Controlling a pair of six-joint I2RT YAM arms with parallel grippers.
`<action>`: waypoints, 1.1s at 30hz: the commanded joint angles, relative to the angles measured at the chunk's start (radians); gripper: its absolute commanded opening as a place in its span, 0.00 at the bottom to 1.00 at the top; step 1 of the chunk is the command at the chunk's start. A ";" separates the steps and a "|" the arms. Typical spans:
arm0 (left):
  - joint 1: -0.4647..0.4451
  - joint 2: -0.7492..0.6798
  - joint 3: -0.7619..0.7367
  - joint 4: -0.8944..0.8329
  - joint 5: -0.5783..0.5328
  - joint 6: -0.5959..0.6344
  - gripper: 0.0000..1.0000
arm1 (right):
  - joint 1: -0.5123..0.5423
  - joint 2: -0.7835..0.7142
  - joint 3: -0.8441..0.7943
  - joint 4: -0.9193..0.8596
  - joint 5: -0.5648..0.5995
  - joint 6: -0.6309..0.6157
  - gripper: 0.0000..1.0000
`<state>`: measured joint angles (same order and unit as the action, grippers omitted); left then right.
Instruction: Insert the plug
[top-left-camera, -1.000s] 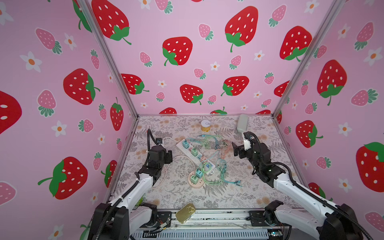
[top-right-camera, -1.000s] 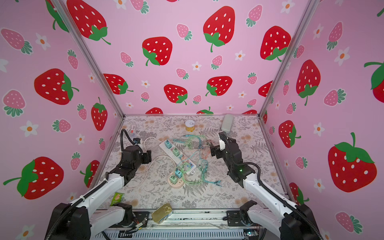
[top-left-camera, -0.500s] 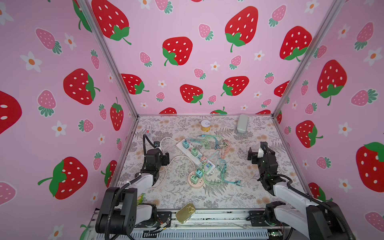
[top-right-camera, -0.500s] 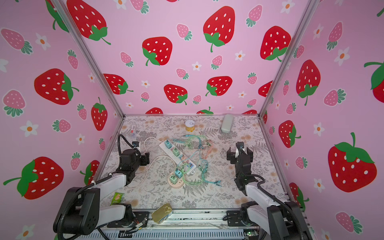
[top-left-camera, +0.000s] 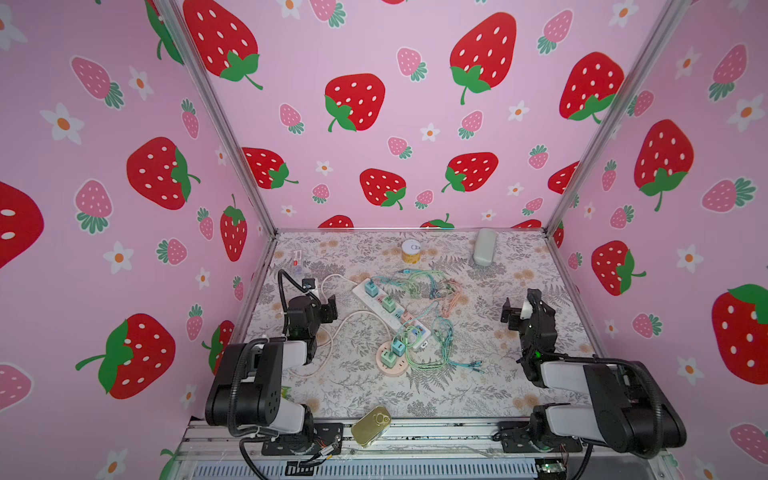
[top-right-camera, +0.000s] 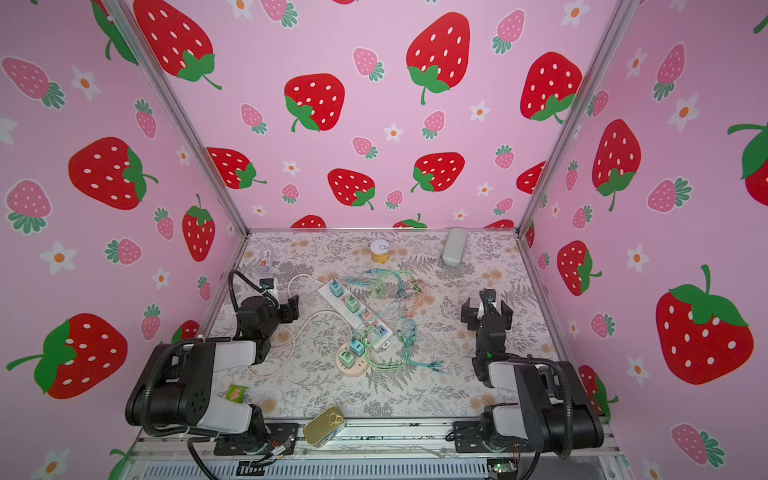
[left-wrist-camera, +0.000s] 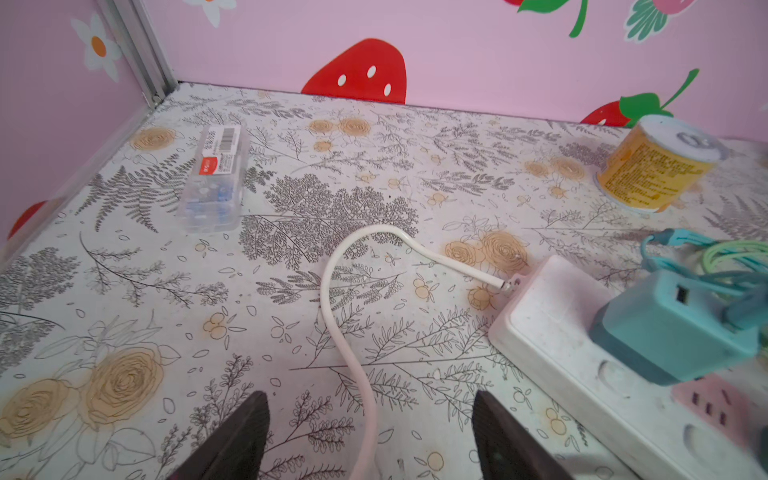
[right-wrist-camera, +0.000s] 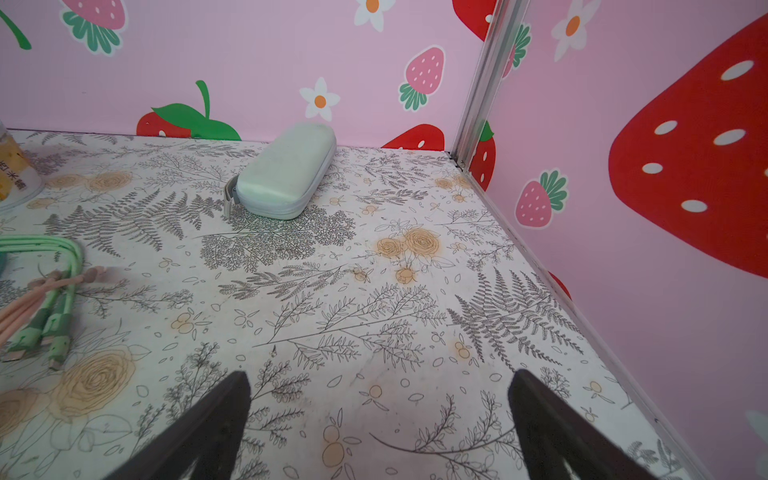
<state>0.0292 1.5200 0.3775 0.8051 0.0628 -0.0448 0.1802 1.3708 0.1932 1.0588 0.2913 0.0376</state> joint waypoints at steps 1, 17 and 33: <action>0.005 0.010 0.007 0.066 0.018 0.026 0.80 | -0.018 0.057 0.028 0.149 -0.055 -0.043 0.99; 0.005 0.035 0.085 -0.051 -0.027 0.008 0.92 | -0.057 0.204 0.077 0.188 -0.126 -0.028 0.99; 0.006 0.032 0.080 -0.045 -0.026 0.008 0.93 | -0.057 0.202 0.074 0.193 -0.126 -0.030 0.99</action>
<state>0.0299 1.5463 0.4366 0.7498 0.0414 -0.0490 0.1287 1.5791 0.2626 1.2396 0.1707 0.0029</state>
